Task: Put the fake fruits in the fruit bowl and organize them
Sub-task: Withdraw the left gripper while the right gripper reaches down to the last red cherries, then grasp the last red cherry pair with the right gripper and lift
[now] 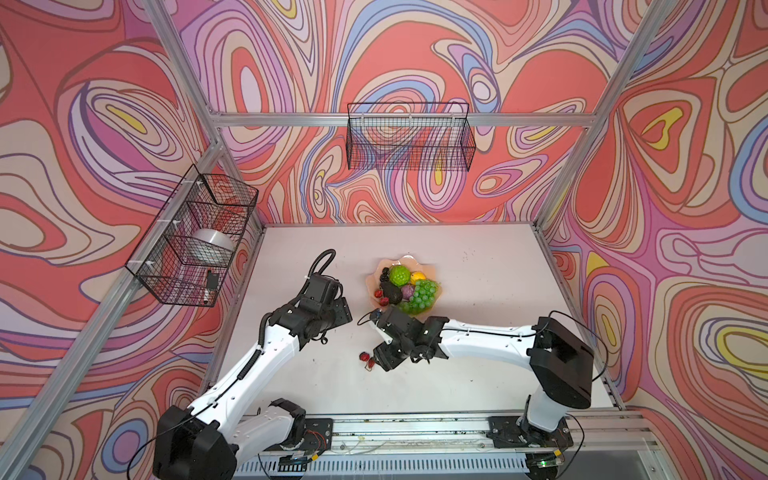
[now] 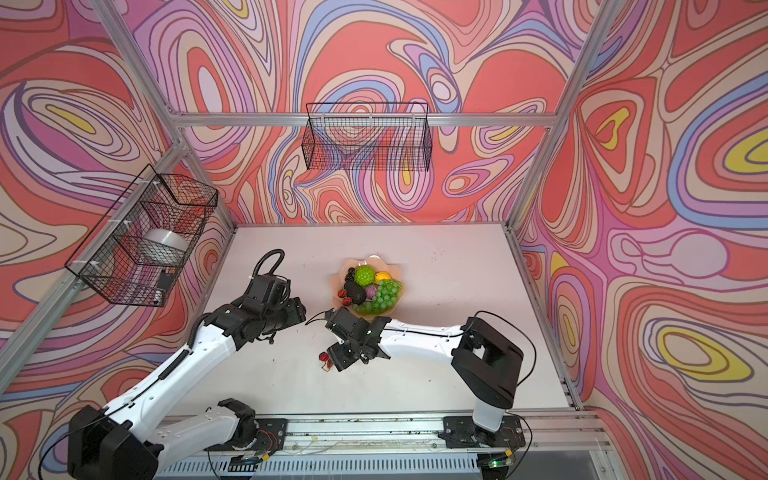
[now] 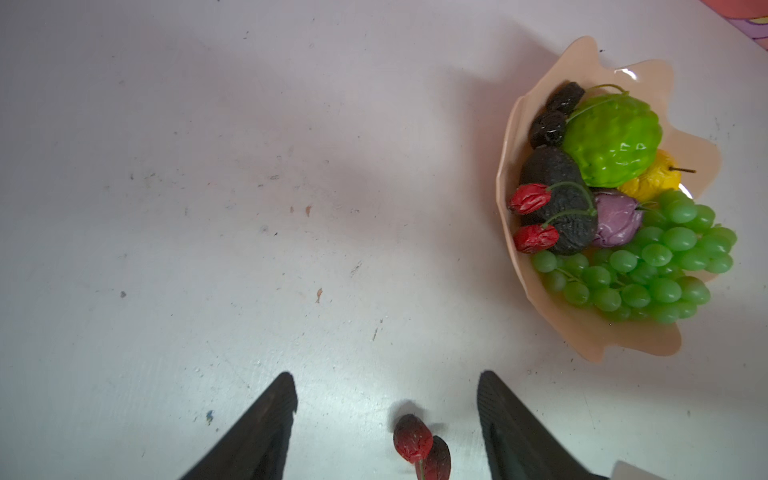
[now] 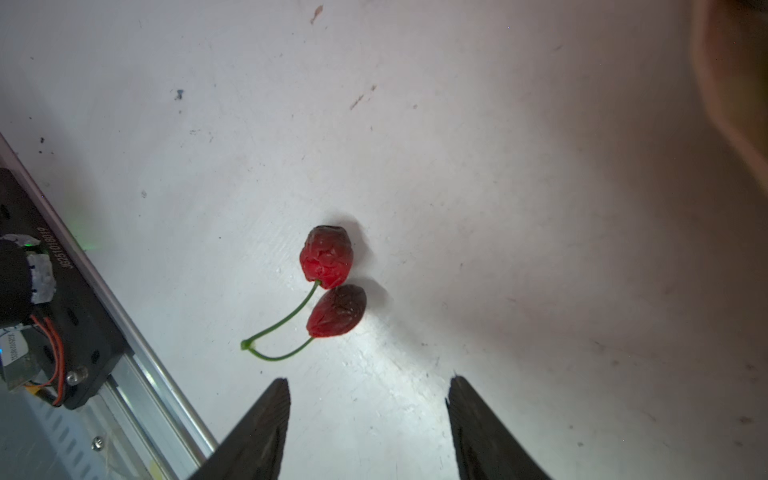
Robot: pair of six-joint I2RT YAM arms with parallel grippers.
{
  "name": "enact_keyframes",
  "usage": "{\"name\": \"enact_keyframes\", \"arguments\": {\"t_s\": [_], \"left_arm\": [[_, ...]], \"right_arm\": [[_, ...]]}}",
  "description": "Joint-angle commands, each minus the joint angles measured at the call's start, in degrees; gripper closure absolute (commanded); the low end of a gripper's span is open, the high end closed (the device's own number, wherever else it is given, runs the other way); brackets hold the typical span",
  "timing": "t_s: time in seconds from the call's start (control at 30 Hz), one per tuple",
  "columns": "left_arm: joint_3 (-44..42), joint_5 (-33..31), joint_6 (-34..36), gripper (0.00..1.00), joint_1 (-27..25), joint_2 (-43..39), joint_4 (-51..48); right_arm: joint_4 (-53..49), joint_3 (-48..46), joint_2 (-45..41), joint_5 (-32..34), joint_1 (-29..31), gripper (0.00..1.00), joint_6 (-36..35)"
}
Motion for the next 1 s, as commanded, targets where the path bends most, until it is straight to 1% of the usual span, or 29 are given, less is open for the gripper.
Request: {"name": "enact_keyframes", "arguments": {"t_s": [0.0,0.13,0.27,0.4,0.57,0.67,0.73,0.77,0.87,0.97], "left_arm": [[-1.5,-2.5,-3.9,0.27,0.4,-1.1,-3.4],[-1.6,-4.3,-5.6,0.27,0.5,-0.4,-6.8],[-2.8,-5.0,-6.6,0.27,1.0,-0.6,-7.3],[-4.2,-3.3,-7.1,0.27,2.8,-0.8,-6.0],[-5.4,-0.8,-6.2,0.27,3.8,-1.6,-3.2],[-6.0,-0.8,-6.5,0.27,3.9,-2.5,-2.4],[-6.0,-0.6,-6.3,0.26,4.1,-2.4,-2.3],[-6.0,-0.5,-6.3,0.26,4.1,-2.5,-2.3],[-6.1,-0.3,-6.2,0.26,4.3,-2.3,-2.3],[-6.2,-0.3,-6.2,0.26,4.3,-2.3,-2.2]], "right_arm": [[-1.1,4.5,2.7,1.4,1.5,0.37,-3.1],[-3.2,7.4,5.1,3.9,3.9,0.38,-5.8],[-4.1,8.6,6.1,5.1,5.6,0.39,-6.5],[-5.1,9.9,8.0,6.2,8.0,0.40,-7.6],[-7.7,12.8,11.4,12.4,9.4,0.40,-8.6],[-6.8,12.8,11.8,15.1,9.4,0.44,-9.8],[-7.1,13.5,12.4,16.9,9.4,0.48,-10.6],[-7.3,13.9,12.9,17.6,9.4,0.52,-11.1],[-6.6,14.0,13.4,18.1,9.4,0.59,-12.1],[-5.9,13.8,13.2,18.1,9.4,0.75,-12.2]]}}
